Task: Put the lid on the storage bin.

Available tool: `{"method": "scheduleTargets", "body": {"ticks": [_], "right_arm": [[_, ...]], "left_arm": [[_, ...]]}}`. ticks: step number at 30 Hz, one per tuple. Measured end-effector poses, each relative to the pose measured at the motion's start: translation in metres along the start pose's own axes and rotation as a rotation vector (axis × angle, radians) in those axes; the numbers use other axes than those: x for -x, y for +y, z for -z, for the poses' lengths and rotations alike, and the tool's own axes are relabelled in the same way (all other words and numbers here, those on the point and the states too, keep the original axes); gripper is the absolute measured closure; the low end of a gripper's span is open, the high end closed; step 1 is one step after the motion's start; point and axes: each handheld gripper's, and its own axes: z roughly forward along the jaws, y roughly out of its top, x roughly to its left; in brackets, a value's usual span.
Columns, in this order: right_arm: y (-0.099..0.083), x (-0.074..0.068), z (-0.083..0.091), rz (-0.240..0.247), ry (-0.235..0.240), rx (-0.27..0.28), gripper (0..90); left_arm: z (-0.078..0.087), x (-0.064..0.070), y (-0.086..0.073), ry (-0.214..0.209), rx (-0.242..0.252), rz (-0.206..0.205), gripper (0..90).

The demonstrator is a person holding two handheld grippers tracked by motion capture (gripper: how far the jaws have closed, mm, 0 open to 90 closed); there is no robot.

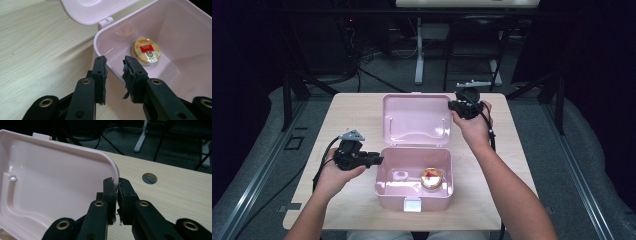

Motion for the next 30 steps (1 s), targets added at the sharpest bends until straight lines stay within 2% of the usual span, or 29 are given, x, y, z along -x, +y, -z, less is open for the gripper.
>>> {"method": "scheduleTargets", "body": {"ticks": [4, 10, 26, 30], "right_arm": [[-0.001, -0.003, 0.007, 0.008, 0.003, 0.023, 85.4], [-0.003, -0.009, 0.018, 0.05, -0.01, 0.048, 85.4], [-0.017, -0.016, 0.049, 0.071, 0.023, 0.136, 86.0], [-0.022, -0.02, 0.056, 0.094, 0.019, 0.163, 86.0]], "left_arm": [[0.0, 0.0, 0.0, 0.003, 0.004, 0.003, 71.8], [-0.001, 0.001, 0.0, 0.009, 0.006, -0.002, 71.9], [-0.001, 0.001, 0.001, 0.015, 0.004, -0.003, 72.0], [-0.001, 0.001, 0.001, 0.017, 0.005, -0.004, 72.0]]}}
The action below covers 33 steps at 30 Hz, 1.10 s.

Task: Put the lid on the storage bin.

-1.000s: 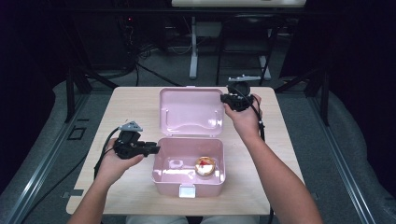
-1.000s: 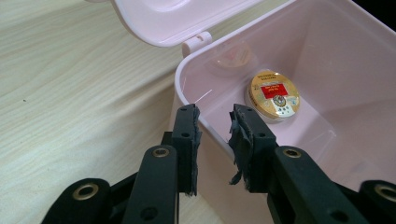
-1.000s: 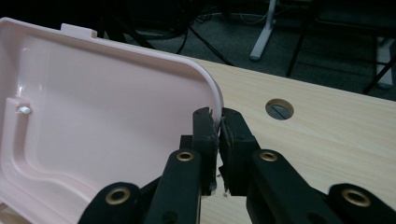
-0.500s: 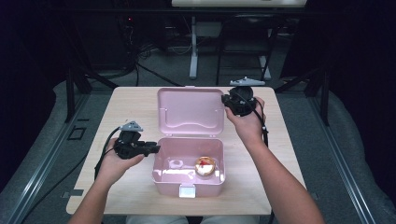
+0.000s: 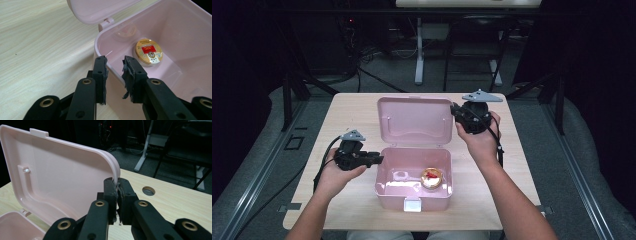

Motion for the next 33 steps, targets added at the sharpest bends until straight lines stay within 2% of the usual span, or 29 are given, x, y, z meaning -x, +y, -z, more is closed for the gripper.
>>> {"method": "scheduleTargets", "body": {"ticks": [5, 33], "right_arm": [[-0.004, -0.005, 0.009, 0.027, -0.008, 0.023, 85.9], [-0.03, -0.022, 0.044, 0.058, 0.01, 0.12, 86.5]], "left_arm": [[0.0, 0.0, 0.0, -0.002, -0.001, 0.0, 72.0], [-0.001, -0.001, 0.001, -0.005, 0.003, 0.01, 72.0]]}}
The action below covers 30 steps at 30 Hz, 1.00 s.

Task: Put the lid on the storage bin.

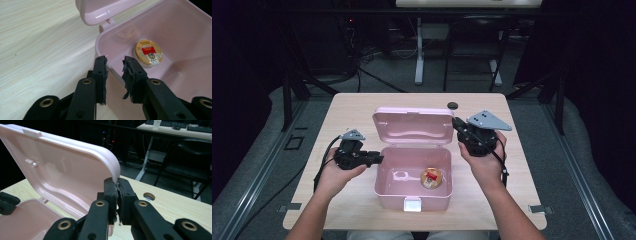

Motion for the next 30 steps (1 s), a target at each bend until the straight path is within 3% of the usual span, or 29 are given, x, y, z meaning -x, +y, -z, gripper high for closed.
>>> {"method": "scheduleTargets", "body": {"ticks": [17, 23, 30], "right_arm": [[-0.009, -0.003, 0.012, -0.021, 0.034, 0.014, 86.6], [-0.013, -0.007, 0.015, -0.015, 0.024, 0.032, 86.5], [-0.015, -0.008, 0.018, -0.009, 0.03, 0.034, 86.2]], "left_arm": [[-0.001, -0.004, 0.002, -0.01, 0.007, 0.019, 72.8], [-0.001, -0.003, 0.002, -0.012, 0.005, 0.014, 70.3], [0.009, 0.0, 0.005, -0.017, 0.041, 0.011, 69.7]]}}
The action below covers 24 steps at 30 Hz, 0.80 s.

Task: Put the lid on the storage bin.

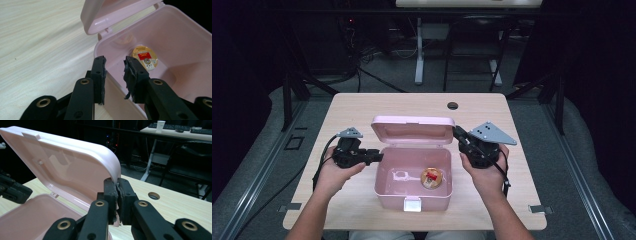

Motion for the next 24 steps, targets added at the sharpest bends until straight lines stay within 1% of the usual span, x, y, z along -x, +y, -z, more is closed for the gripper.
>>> {"method": "scheduleTargets", "body": {"ticks": [4, 7, 9, 10, 12, 14, 16, 17, 19, 21, 23, 24], "right_arm": [[0.0, 0.002, 0.002, -0.019, 0.022, -0.008, 85.4], [-0.001, 0.003, 0.005, -0.034, 0.045, -0.02, 84.7], [-0.002, 0.003, 0.007, -0.037, 0.057, -0.026, 84.3], [-0.003, 0.002, 0.009, -0.038, 0.066, -0.027, 83.8], [-0.005, 0.001, 0.012, -0.032, 0.077, -0.038, 82.3], [-0.007, 0.0, 0.015, -0.018, 0.093, -0.055, 79.9], [-0.011, -0.001, 0.018, 0.002, 0.105, -0.076, 79.1], [-0.013, -0.002, 0.02, 0.004, 0.115, -0.087, 78.8], [-0.018, -0.002, 0.022, 0.007, 0.134, -0.105, 77.7], [-0.023, -0.003, 0.025, 0.007, 0.149, -0.117, 77.1], [-0.027, -0.004, 0.029, 0.015, 0.155, -0.12, 76.5], [-0.029, -0.005, 0.031, 0.017, 0.165, -0.122, 76.1]], "left_arm": [[0.006, 0.001, 0.002, 0.003, 0.013, -0.015, 69.5], [0.013, 0.002, 0.003, 0.006, 0.025, -0.018, 69.0], [0.018, 0.003, 0.003, 0.006, 0.027, -0.018, 68.8], [0.02, 0.004, 0.003, 0.008, 0.02, -0.025, 68.3], [0.026, 0.005, 0.004, 0.021, 0.011, -0.039, 68.0], [0.03, 0.004, 0.004, 0.028, 0.007, -0.04, 67.8], [0.035, 0.003, 0.003, 0.039, 0.017, -0.032, 67.8], [0.037, 0.002, 0.001, 0.041, 0.023, -0.028, 67.8], [0.04, 0.001, -0.002, 0.034, 0.017, -0.02, 67.9], [0.043, 0.002, -0.006, 0.016, 0.032, -0.01, 67.9], [0.045, 0.006, -0.008, 0.011, 0.039, -0.026, 67.8], [0.045, 0.009, -0.009, 0.007, 0.045, -0.026, 67.6]]}}
